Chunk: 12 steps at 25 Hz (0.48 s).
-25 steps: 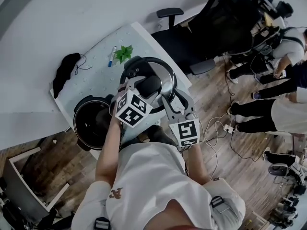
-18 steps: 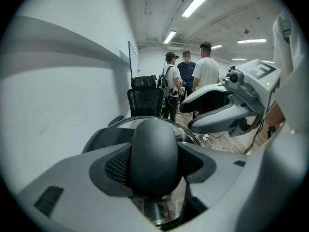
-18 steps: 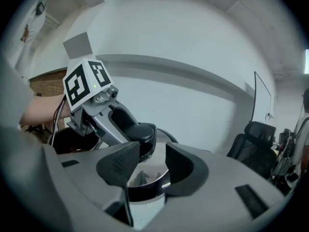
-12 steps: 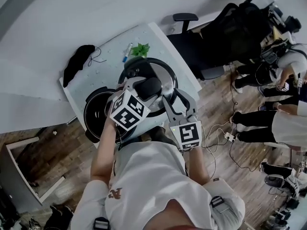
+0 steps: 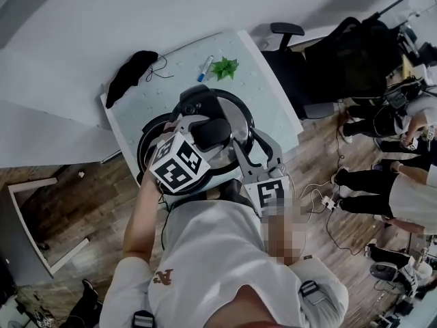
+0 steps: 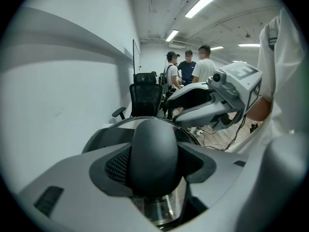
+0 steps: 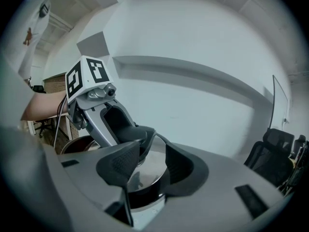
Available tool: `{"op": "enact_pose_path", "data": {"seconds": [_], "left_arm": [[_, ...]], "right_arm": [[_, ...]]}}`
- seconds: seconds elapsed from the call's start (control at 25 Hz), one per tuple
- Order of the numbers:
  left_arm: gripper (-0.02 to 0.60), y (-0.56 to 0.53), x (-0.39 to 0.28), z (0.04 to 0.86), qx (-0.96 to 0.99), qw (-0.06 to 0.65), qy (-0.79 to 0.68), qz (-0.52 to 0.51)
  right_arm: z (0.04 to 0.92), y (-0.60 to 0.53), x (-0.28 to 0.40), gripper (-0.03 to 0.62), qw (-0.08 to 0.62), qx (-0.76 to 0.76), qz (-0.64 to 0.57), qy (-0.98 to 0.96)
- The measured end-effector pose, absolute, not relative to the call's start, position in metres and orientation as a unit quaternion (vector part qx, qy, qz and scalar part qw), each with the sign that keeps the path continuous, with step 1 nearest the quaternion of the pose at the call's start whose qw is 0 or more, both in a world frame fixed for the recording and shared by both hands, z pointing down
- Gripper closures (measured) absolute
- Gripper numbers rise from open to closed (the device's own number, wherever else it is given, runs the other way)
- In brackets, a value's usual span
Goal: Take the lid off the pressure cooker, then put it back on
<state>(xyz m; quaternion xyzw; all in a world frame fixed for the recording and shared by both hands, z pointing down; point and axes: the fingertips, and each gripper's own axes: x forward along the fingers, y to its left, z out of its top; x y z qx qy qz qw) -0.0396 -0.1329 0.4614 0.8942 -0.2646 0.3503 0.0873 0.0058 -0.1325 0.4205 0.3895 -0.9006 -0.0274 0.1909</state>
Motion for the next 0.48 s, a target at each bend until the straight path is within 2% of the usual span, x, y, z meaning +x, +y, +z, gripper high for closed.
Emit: {"op": "enact_pose_path", "data": {"seconds": [0.48], "left_arm": [[0.305,-0.092,-0.092,0.478,0.886,0.11,-0.235,0.385]], "right_arm": [[0.436,-0.108,-0.041,0.422,0.2,0.359,-0.019,-0.911]]}}
